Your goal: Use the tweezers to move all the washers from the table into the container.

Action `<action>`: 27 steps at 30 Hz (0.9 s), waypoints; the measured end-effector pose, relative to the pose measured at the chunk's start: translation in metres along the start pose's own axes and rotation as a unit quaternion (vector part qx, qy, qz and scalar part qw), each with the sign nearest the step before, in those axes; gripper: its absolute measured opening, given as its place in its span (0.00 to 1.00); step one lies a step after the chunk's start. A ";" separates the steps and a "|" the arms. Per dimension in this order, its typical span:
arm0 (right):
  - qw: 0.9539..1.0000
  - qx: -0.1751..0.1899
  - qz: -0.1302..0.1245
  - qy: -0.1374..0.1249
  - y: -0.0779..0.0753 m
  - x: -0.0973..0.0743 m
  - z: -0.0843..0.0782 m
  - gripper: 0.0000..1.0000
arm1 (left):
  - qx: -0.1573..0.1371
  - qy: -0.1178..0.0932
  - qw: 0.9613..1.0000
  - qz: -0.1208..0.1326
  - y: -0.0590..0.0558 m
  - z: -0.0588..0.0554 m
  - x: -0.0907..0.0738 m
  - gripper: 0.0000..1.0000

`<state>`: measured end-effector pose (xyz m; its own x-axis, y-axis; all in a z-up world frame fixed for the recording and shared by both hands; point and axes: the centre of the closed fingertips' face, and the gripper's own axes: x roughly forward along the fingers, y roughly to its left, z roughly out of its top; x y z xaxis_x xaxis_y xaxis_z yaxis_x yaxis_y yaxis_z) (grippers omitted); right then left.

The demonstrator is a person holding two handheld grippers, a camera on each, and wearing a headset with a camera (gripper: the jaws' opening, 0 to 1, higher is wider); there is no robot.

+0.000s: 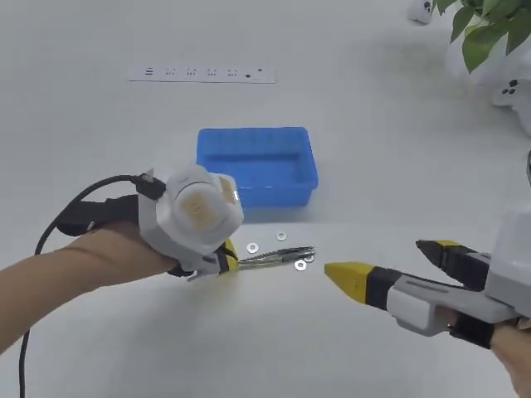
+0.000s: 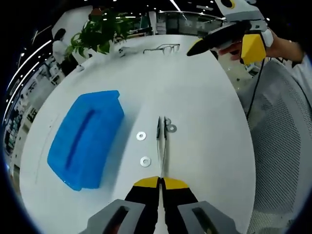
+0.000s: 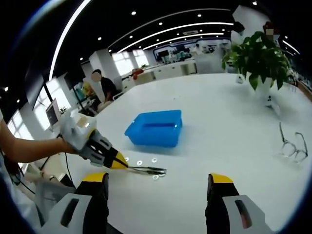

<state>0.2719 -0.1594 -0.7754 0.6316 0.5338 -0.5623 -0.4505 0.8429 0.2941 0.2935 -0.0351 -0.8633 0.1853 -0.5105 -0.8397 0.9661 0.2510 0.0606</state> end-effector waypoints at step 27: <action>0.945 -0.277 0.142 0.103 0.069 0.050 -0.012 0.34 | 0.025 -0.124 0.991 0.033 -0.027 0.091 -0.085 0.00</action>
<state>0.2647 -0.0755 -0.7927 0.3259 0.6604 -0.6765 -0.8803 0.4729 0.0376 0.2679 -0.0738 -0.7445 0.2814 -0.6827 -0.6744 0.9568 0.2532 0.1430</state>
